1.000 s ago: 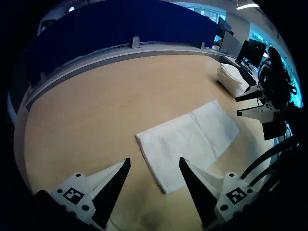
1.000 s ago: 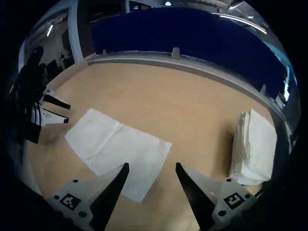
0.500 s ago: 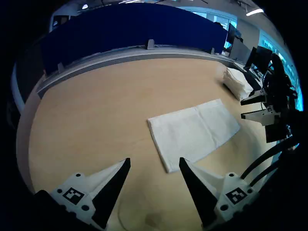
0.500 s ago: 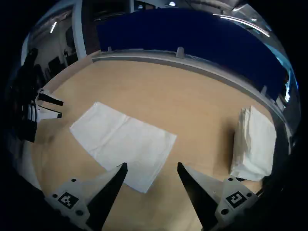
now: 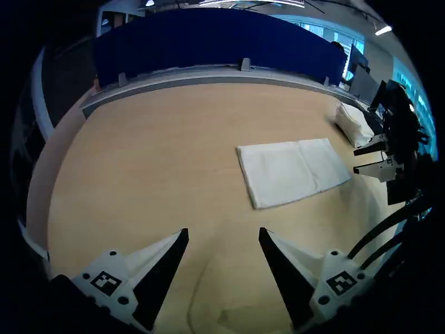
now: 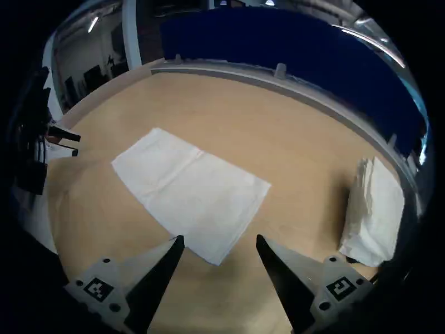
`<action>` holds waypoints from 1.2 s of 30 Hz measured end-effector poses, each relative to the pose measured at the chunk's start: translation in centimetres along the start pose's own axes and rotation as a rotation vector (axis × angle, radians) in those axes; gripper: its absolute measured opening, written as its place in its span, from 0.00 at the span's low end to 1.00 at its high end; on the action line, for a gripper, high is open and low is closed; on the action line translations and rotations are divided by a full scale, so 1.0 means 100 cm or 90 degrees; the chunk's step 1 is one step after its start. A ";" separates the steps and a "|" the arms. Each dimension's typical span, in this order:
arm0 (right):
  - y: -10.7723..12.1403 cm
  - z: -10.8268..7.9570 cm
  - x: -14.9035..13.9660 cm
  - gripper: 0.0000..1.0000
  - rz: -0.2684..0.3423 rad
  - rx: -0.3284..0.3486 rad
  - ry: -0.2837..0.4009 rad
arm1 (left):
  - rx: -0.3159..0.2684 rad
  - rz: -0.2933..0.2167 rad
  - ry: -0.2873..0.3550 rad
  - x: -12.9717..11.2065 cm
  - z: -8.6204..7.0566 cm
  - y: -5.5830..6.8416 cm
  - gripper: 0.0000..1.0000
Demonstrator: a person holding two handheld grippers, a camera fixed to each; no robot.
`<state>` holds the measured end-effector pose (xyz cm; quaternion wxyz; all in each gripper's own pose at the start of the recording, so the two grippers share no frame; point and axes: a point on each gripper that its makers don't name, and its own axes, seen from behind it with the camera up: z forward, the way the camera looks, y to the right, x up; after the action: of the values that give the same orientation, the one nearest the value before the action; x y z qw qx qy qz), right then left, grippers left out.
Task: Fold towel
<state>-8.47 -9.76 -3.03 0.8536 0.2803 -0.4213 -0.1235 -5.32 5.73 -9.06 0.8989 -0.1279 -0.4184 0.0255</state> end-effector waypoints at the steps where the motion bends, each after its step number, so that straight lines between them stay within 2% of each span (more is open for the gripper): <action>1: -0.002 0.000 -0.002 1.00 -0.005 0.005 -0.004 | 0.005 -0.006 0.000 -0.003 -0.003 -0.002 0.94; 8: -0.007 0.001 -0.017 1.00 -0.040 0.032 -0.035 | 0.042 -0.042 -0.003 -0.026 -0.025 -0.019 0.94; 15: -0.008 0.002 -0.030 1.00 -0.078 0.049 -0.066 | 0.072 -0.053 -0.005 -0.045 -0.045 -0.031 0.94; 26: -0.009 0.005 -0.034 1.00 -0.092 0.061 -0.080 | 0.081 -0.069 -0.006 -0.054 -0.053 -0.038 0.94; 32: -0.009 0.010 -0.039 0.85 -0.090 0.070 -0.090 | 0.079 -0.075 -0.003 -0.054 -0.056 -0.038 0.94; 36: -0.005 0.013 -0.040 0.70 -0.088 0.062 -0.091 | 0.078 -0.076 -0.003 -0.054 -0.059 -0.038 0.94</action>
<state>-11.89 -8.88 -5.28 0.7962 0.3401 -0.4664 -0.1813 -4.61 -0.04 -15.76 0.9040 -0.0472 -0.4249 -0.0026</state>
